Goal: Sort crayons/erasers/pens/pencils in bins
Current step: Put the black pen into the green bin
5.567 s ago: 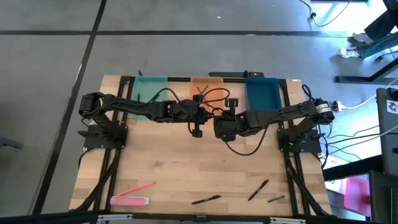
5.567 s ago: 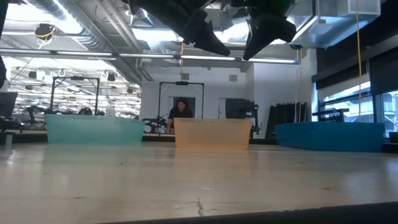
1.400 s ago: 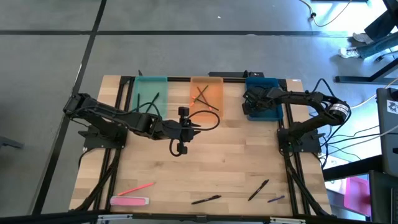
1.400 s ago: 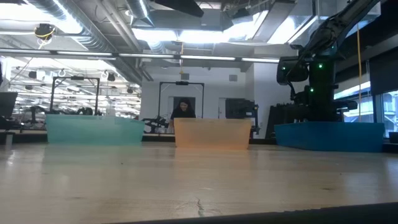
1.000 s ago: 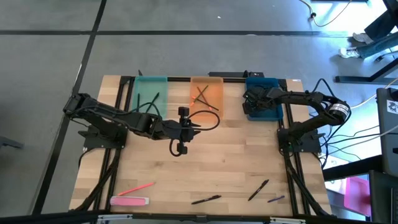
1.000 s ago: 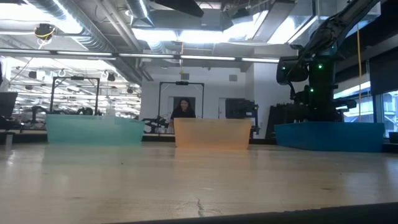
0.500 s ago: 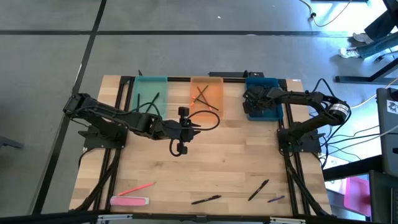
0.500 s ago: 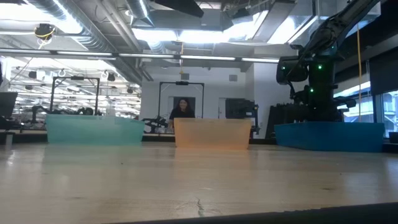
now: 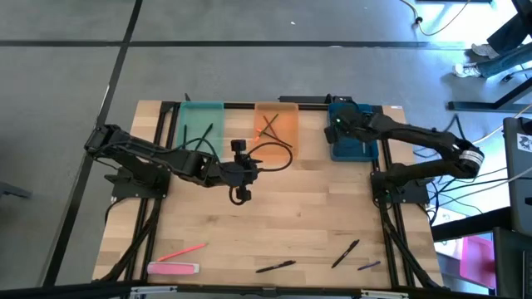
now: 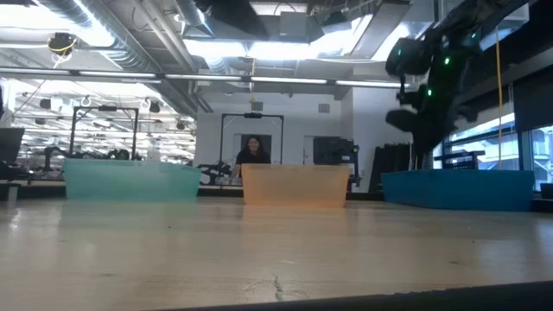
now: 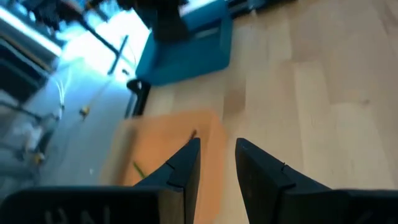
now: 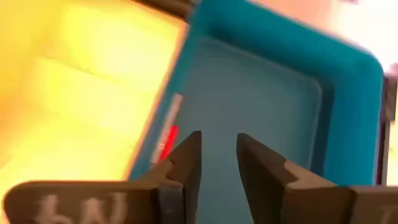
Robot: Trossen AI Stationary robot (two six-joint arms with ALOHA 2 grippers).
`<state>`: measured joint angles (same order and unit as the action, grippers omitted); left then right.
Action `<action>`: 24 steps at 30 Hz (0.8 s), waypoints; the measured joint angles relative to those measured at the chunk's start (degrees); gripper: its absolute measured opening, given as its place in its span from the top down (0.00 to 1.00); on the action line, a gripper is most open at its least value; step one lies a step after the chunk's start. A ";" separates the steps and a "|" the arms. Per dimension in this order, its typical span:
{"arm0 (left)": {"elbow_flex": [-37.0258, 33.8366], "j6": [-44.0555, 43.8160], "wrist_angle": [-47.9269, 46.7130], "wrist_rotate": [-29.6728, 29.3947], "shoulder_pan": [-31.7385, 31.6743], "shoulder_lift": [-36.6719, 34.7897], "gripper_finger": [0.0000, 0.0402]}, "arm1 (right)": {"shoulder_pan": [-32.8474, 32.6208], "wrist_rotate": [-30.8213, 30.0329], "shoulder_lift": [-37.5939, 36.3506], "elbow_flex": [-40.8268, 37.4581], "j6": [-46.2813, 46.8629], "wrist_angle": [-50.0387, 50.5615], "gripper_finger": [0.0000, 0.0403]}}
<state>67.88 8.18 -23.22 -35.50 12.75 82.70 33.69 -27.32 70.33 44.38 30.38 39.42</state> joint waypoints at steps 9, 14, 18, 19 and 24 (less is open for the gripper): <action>-0.01 -22.08 -18.28 -0.06 1.40 -1.77 0.77 | -15.02 1.66 -6.47 0.57 -17.15 -4.68 0.74; -0.04 -37.52 -33.16 2.63 5.63 -3.36 0.77 | -26.33 4.26 -6.68 0.57 -24.76 -9.10 0.74; -0.04 -46.17 -39.71 5.74 10.39 -3.67 0.77 | -35.39 6.91 -6.68 0.57 -28.78 -12.78 0.74; -0.04 -47.45 -40.43 6.48 11.61 -3.69 0.77 | -37.63 7.70 -6.68 0.57 -29.58 -13.83 0.74; -0.04 -52.15 -41.46 7.77 17.58 -3.69 0.77 | -49.12 10.77 -6.39 0.57 -34.33 -19.82 0.74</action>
<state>67.83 -43.97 -64.68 -27.73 30.33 79.00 -15.44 -16.54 63.94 44.95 -3.94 19.60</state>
